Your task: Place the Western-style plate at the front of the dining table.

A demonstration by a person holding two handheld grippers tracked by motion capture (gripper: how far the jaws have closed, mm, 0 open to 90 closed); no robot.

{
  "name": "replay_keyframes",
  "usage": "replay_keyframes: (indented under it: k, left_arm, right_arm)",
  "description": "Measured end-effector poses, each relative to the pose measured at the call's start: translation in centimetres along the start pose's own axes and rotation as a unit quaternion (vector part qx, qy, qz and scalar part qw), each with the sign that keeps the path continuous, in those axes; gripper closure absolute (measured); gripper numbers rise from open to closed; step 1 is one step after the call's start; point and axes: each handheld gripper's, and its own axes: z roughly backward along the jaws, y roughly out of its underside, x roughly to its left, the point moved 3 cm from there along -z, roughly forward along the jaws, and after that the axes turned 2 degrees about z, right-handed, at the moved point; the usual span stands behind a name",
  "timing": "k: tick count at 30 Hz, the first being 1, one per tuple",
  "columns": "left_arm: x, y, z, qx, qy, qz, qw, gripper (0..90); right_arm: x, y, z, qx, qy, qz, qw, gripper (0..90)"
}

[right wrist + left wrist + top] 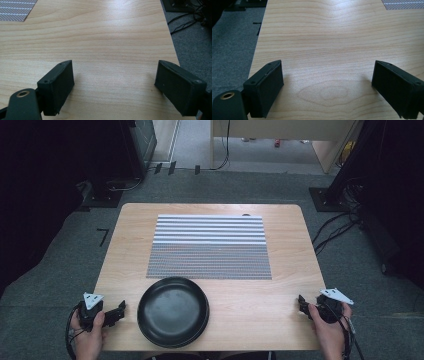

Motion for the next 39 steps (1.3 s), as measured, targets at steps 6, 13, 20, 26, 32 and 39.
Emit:
replay_keyframes:
  k: [6,13,20,26,32,39]
  left_arm:
    - [0.1,0.1,0.2,0.001,-0.014,0.007,0.9999,10.0]
    - [0.4,-0.5,1.3,-0.027,-0.011,0.042,0.9987,10.0]
    - [-0.9,-1.2,3.1,-0.056,0.015,0.039,0.9976,10.0]
    - [-1.9,-1.5,3.8,-0.063,0.030,0.031,0.9971,10.0]
    - [-2.5,-1.8,4.4,-0.069,0.041,0.027,0.9964,10.0]
    - [-3.2,-2.0,4.6,-0.066,0.052,0.025,0.9961,10.0]
  right_arm:
    - [0.0,0.0,0.0,-0.002,0.003,-0.002,1.0000,15.1]
    - [0.6,-0.5,0.7,-0.024,-0.004,-0.006,0.9997,15.1]
    - [2.5,-1.4,1.8,-0.044,-0.023,0.001,0.9987,15.0]
    - [3.8,-2.0,2.6,-0.057,-0.046,-0.004,0.9973,14.9]
    - [5.0,-2.5,3.1,-0.066,-0.069,-0.014,0.9953,14.9]
    - [6.7,-3.4,3.6,-0.073,-0.094,-0.012,0.9928,14.9]
